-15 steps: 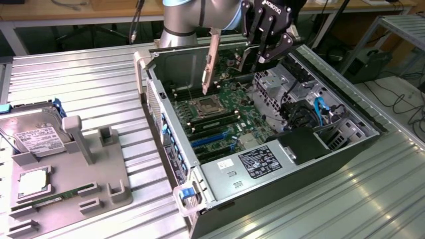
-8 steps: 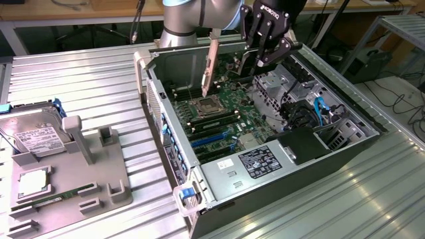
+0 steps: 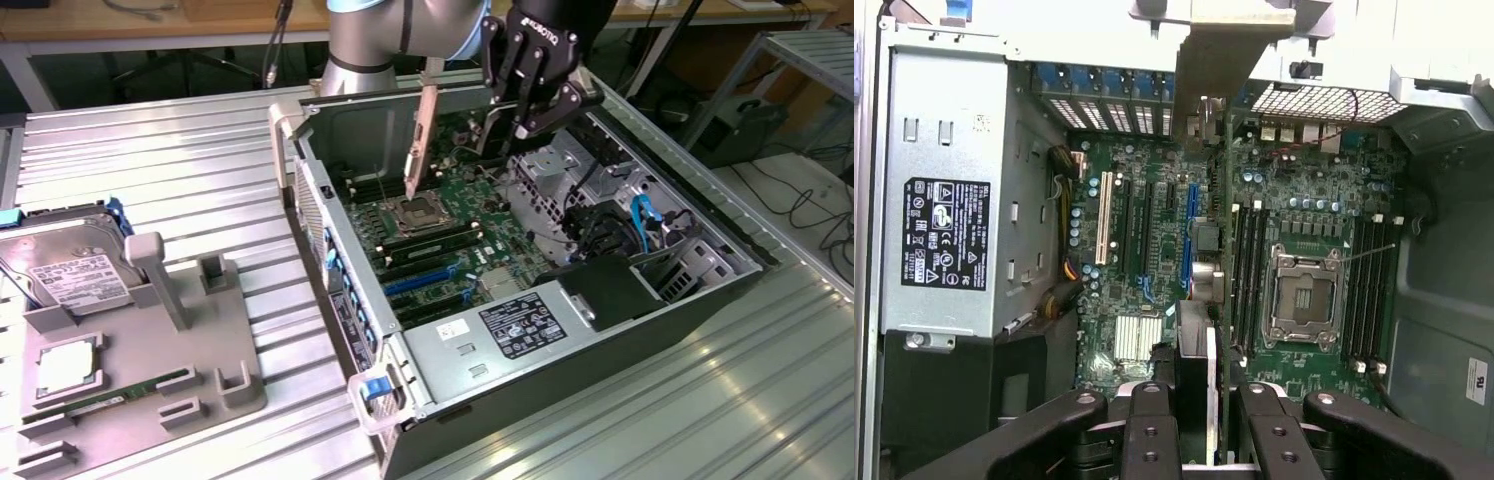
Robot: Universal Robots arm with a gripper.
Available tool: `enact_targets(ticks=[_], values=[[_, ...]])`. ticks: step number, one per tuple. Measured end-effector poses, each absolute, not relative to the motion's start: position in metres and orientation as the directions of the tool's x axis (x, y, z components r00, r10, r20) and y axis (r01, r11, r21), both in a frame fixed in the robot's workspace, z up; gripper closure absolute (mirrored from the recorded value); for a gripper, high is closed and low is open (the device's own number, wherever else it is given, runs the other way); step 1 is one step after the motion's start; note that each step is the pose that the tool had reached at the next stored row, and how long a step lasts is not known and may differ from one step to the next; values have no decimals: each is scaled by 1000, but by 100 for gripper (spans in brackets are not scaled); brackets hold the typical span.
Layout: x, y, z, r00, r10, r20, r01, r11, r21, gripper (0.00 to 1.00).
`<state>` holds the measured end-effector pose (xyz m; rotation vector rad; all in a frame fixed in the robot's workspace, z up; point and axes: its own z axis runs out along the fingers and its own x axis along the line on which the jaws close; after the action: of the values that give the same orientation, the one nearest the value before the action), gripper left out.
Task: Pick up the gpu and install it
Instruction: 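Insert the gpu into the slot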
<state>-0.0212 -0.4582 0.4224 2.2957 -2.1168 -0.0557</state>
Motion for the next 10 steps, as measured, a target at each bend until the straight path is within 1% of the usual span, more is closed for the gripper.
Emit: enact_targets(ticks=[10], values=[[-21,-458,417,81,-997,-14,-996,-81,38,72]])
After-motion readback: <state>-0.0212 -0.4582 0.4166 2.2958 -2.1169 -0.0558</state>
